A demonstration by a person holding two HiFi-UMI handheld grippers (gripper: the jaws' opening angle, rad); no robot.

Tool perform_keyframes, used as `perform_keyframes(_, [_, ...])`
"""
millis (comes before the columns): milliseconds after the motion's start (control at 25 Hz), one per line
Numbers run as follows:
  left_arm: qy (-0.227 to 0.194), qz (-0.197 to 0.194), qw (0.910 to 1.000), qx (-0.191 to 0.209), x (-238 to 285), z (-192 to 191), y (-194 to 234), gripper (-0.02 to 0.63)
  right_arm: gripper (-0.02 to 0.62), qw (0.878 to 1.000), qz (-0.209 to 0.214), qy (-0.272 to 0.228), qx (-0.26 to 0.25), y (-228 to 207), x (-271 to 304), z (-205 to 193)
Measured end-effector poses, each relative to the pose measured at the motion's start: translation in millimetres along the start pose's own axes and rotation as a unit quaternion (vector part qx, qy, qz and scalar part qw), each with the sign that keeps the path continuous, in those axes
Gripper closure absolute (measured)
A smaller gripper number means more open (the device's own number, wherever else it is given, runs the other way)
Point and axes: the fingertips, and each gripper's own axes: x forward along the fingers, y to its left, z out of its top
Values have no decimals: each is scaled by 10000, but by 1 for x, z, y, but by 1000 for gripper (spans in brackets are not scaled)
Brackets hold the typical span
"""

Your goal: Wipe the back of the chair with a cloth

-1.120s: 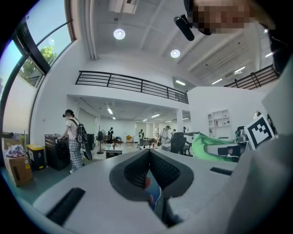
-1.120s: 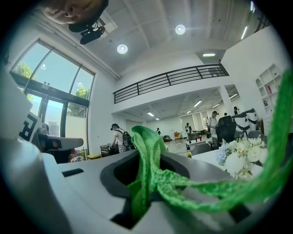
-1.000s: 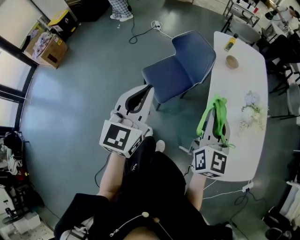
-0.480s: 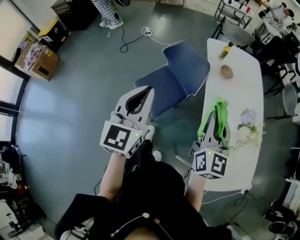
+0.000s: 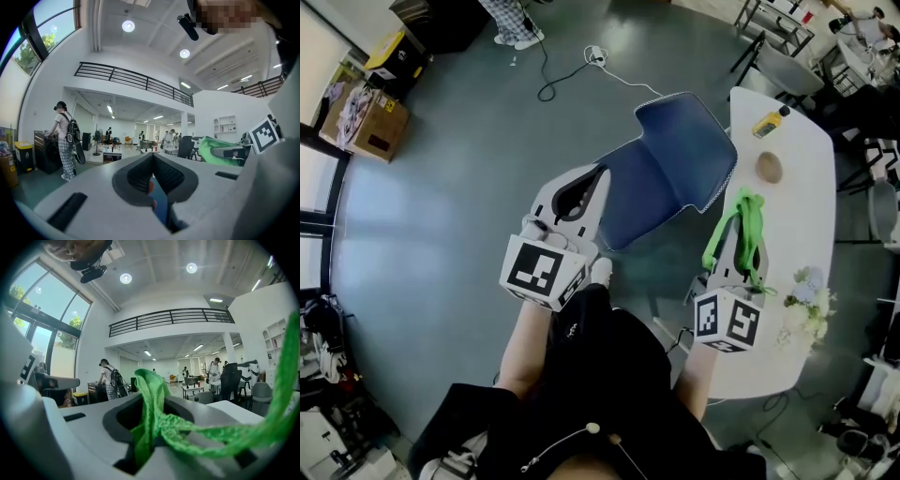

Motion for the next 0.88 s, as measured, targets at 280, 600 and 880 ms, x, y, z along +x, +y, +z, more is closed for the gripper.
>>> perform_keyframes(280, [56,32,9997,-220,26,-7,48,604,552,9990,-1,158,-414,21,45,-2])
perform_keyframes(600, [260,36,9989,-386,43,-28,56,604,552,9975,47,365,-602,21,70,-17])
perform_keyframes(880, [527,313,9972,-433,45,-43,72,604,551,9960,121,505,-721,15,107,-32])
